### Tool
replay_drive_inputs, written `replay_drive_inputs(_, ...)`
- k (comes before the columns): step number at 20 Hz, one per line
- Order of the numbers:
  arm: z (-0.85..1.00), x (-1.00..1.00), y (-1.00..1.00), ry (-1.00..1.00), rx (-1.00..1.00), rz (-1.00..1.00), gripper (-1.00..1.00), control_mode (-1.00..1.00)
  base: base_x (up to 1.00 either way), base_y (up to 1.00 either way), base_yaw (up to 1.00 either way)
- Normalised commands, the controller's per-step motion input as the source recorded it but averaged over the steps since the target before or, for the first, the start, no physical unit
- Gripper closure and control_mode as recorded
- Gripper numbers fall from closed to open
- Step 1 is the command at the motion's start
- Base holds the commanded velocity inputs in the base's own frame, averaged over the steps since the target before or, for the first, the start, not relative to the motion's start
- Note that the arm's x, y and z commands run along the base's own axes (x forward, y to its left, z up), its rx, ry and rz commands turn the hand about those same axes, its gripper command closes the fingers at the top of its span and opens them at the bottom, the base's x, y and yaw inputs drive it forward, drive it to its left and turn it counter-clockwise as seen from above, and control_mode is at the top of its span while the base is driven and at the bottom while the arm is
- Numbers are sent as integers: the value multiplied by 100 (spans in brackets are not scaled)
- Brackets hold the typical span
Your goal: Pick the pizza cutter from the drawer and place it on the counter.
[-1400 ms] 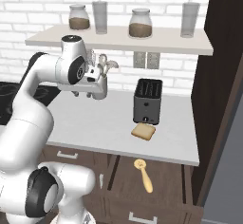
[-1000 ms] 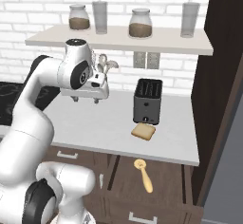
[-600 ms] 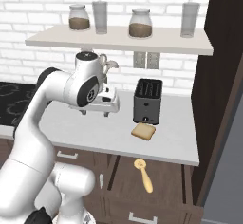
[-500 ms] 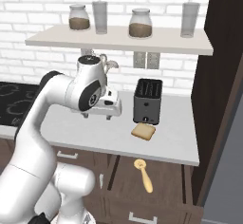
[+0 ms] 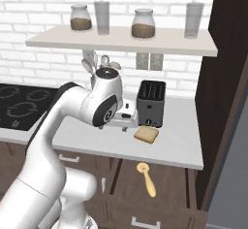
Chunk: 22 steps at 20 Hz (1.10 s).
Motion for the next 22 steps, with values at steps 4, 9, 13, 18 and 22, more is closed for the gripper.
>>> replay_drive_inputs(4,-36,0,-54,2,0,-3,-100,-100,0,0,0)
replay_drive_inputs(9,-31,0,-60,1,2,-2,-100,-100,0,0,0)
replay_drive_inputs(13,-31,0,-59,0,2,-1,-100,-100,0,0,0)
replay_drive_inputs(18,-39,0,-52,0,0,0,-100,-100,0,0,0)
replay_drive_inputs(22,-42,0,-42,0,0,0,-100,-100,0,0,0)
